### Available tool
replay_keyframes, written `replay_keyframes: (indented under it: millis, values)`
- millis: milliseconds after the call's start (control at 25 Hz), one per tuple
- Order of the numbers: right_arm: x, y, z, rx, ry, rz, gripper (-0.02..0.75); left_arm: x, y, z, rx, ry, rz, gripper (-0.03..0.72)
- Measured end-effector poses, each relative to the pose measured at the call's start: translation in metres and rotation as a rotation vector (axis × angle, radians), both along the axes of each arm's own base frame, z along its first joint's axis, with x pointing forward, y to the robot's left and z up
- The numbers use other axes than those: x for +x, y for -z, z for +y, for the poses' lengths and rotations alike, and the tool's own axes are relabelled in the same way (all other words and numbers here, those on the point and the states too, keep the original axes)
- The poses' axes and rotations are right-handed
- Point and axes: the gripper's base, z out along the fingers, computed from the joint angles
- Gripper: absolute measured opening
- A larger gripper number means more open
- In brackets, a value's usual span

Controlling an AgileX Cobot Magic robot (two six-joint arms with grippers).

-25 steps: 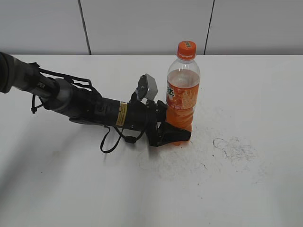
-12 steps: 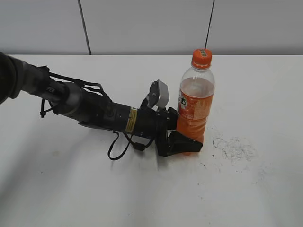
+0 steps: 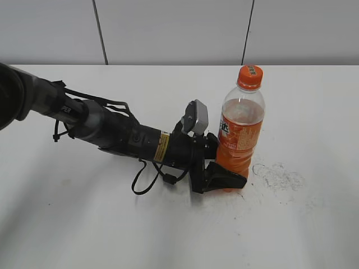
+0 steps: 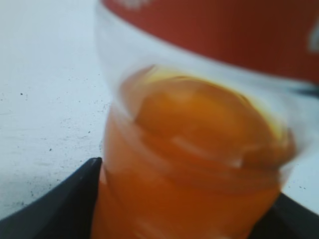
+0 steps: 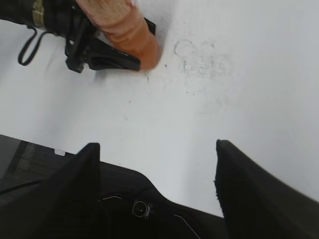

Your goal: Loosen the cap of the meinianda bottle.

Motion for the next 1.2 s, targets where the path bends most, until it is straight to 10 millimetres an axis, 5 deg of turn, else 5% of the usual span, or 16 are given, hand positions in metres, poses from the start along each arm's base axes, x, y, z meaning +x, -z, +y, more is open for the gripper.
replay_keyframes:
  millis: [520, 760, 1000, 1200]
  values:
    - [0.127, -0.076, 0.037, 0.24, -0.276, 0.153, 0.526, 0.0, 0.0, 0.0, 0.0, 0.004, -0.001, 0.566]
    - [0.166, -0.098, 0.067, 0.125, -0.314, 0.255, 0.526, -0.001, 0.0, 0.0, -0.002, 0.007, 0.0, 0.566]
    - [0.194, -0.105, 0.106, -0.031, -0.272, 0.273, 0.526, -0.001, 0.0, 0.0, -0.002, 0.007, 0.0, 0.566]
    - [0.215, -0.084, 0.128, -0.051, -0.269, 0.347, 0.526, -0.001, 0.0, 0.0, -0.002, 0.007, 0.0, 0.566]
